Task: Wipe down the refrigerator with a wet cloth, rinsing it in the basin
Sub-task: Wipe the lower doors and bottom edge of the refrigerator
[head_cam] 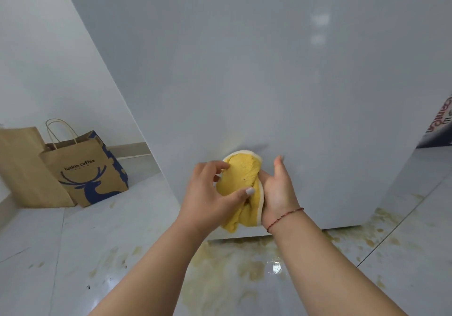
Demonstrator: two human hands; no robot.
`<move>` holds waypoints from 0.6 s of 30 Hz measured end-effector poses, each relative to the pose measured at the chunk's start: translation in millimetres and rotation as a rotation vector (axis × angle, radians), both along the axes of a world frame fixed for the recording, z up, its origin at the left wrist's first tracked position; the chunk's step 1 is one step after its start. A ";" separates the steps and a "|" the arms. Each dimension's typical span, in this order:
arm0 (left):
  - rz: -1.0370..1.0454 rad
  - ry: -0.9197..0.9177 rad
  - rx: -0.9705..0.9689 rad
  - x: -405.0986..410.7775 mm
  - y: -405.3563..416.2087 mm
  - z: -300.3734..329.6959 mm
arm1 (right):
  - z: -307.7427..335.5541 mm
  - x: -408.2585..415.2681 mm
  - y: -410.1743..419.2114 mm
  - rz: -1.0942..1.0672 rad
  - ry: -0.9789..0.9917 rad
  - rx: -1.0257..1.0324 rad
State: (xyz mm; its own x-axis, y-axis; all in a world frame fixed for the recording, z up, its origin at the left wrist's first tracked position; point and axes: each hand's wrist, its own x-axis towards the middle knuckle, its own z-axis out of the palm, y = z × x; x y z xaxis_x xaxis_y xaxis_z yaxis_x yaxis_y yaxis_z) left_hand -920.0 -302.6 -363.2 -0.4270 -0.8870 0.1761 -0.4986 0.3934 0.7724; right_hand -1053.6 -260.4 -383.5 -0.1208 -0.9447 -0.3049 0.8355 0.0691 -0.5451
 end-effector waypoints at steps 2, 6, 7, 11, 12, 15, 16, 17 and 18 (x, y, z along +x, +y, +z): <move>-0.003 -0.041 -0.009 -7.1 -0.6 5.5 | 11.9 -2.0 4.5 0.002 0.048 -0.021; -0.013 0.073 0.095 -13.5 -7.7 19.2 | 29.3 -5.9 8.9 -0.040 0.180 -0.010; -0.017 0.122 0.144 -13.9 -10.4 22.4 | 32.4 -8.4 9.2 -0.062 0.209 0.011; -0.054 0.333 0.377 -11.8 -18.8 35.0 | 43.1 -17.0 13.6 -0.109 0.255 0.028; -0.064 0.388 0.451 -11.3 -20.7 39.1 | 46.9 -17.5 15.0 -0.090 0.260 0.024; -0.085 0.499 0.591 -9.7 -23.5 48.1 | 58.8 -19.5 20.4 -0.051 0.304 0.013; -0.092 0.519 0.602 -9.0 -23.7 50.5 | 62.8 -19.1 21.9 -0.049 0.320 0.009; -0.102 0.531 0.609 -7.6 -23.3 54.7 | 66.6 -18.8 21.9 -0.075 0.340 0.016; -0.108 0.531 0.611 -6.6 -23.5 59.0 | 72.1 -17.7 23.0 -0.117 0.374 0.044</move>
